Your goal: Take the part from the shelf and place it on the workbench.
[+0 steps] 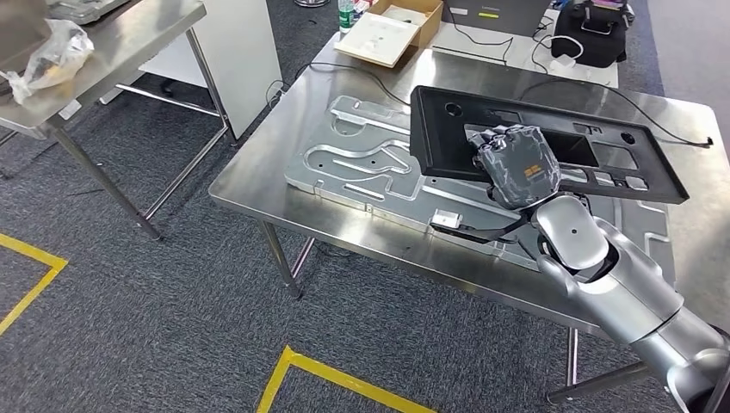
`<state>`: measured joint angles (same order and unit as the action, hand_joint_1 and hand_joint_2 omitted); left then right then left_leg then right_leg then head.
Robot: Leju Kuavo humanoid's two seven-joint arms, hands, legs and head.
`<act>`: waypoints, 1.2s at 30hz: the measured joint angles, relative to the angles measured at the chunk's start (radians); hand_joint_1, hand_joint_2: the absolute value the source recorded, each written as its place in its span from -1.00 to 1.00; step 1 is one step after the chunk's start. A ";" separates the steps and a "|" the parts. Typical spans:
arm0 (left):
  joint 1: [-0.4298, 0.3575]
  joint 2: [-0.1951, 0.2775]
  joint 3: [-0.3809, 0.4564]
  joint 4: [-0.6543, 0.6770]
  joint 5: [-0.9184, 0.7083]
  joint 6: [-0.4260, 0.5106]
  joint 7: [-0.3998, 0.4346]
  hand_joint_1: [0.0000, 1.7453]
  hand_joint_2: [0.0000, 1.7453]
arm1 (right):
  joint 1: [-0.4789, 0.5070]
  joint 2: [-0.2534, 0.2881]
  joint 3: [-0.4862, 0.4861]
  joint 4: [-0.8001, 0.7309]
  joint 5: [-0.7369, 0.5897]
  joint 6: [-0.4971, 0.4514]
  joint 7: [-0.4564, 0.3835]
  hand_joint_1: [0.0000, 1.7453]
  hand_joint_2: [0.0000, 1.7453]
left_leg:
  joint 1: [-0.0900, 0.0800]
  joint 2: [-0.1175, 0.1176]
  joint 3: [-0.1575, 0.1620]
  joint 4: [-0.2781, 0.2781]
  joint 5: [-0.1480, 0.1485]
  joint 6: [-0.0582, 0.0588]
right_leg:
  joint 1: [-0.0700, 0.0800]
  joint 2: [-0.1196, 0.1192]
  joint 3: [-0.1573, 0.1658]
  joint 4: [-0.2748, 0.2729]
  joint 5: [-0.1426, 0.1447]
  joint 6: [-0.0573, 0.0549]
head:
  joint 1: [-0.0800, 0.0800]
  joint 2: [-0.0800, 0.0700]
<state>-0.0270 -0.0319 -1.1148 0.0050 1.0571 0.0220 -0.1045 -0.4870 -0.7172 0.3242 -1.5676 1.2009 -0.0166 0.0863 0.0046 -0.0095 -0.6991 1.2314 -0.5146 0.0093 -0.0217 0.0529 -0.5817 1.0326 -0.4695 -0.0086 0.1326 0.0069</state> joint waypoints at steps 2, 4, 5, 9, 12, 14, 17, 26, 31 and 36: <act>0.002 0.001 -0.001 0.000 0.000 -0.002 0.000 -1.00 1.00 | -0.014 0.005 0.006 0.019 0.000 0.002 -0.002 1.00 1.00 | 0.001 -0.034 0.063 -0.134 0.055 0.009 | 0.000 0.017 -0.001 0.002 -0.001 0.004 | 0.000 0.000; 0.002 0.003 -0.002 0.000 0.000 -0.002 0.000 -1.00 1.00 | -0.026 0.011 0.013 0.034 0.000 0.004 -0.002 1.00 1.00 | 0.000 -0.056 0.093 -0.197 0.068 0.015 | -0.002 0.034 -0.006 0.001 0.001 0.014 | 0.000 0.000; 0.001 0.003 -0.002 0.000 0.000 -0.003 0.000 -1.00 1.00 | -0.029 0.013 0.016 0.039 0.000 0.005 -0.003 1.00 1.00 | -0.001 -0.049 0.097 -0.201 0.067 0.017 | -0.003 0.043 -0.009 -0.001 0.003 0.022 | 0.000 0.000; -0.003 0.001 -0.002 0.000 0.000 -0.004 0.000 -1.00 1.00 | -0.037 0.015 0.022 0.055 0.000 0.008 -0.004 1.00 1.00 | 0.004 -0.006 0.110 -0.230 0.081 0.040 | -0.002 -0.003 -0.032 0.044 -0.027 0.043 | 0.001 0.000; 0.000 0.002 -0.003 0.000 0.001 -0.005 0.001 -1.00 1.00 | -0.052 0.023 0.031 0.077 0.001 0.014 -0.004 1.00 1.00 | 0.000 0.027 0.111 -0.233 0.080 0.047 | -0.003 -0.046 -0.117 0.215 -0.104 0.052 | 0.001 0.000; 0.000 0.002 -0.006 0.000 0.002 -0.005 0.003 -1.00 1.00 | -0.062 0.034 0.044 0.103 0.003 0.020 -0.005 1.00 1.00 | -0.001 0.045 0.111 -0.231 0.077 0.047 | -0.004 -0.049 -0.130 0.237 -0.092 0.054 | 0.001 0.000; -0.004 0.002 -0.015 0.000 0.000 -0.011 0.006 -1.00 1.00 | -0.097 0.061 0.067 0.162 0.012 0.018 -0.016 1.00 1.00 | -0.003 0.062 0.110 -0.221 0.070 0.038 | -0.001 -0.061 -0.040 0.063 -0.008 0.047 | 0.001 0.000; -0.022 0.025 -0.057 0.000 -0.012 -0.072 0.026 -1.00 1.00 | -0.351 0.307 0.186 0.651 0.091 -0.019 -0.025 1.00 1.00 | -0.009 0.077 0.110 -0.228 0.077 0.044 | 0.009 -0.054 -0.006 -0.018 0.023 0.022 | 0.000 0.000; -0.024 0.037 -0.072 0.000 -0.002 -0.094 0.032 -1.00 1.00 | -0.444 0.456 0.245 0.892 0.115 -0.017 -0.018 1.00 1.00 | -0.006 0.069 0.109 -0.232 0.087 0.029 | 0.012 -0.062 -0.013 -0.011 0.021 0.013 | 0.000 0.000; -0.020 0.043 -0.074 0.000 0.008 -0.103 0.046 -1.00 1.00 | -0.485 0.544 0.273 1.010 0.123 -0.005 -0.018 1.00 1.00 | -0.003 0.066 0.109 -0.233 0.086 0.010 | 0.015 -0.066 -0.013 -0.009 0.019 0.009 | 0.000 0.000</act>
<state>-0.0473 0.0108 -1.1888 0.0050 1.0647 -0.0813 -0.0588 -0.9724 -0.1731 0.5971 -0.5576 1.3235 -0.0216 0.0679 0.0018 0.0564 -0.5904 0.9989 -0.4282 0.0192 -0.0067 -0.0128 -0.5951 1.0232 -0.4506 0.0007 0.1330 0.0069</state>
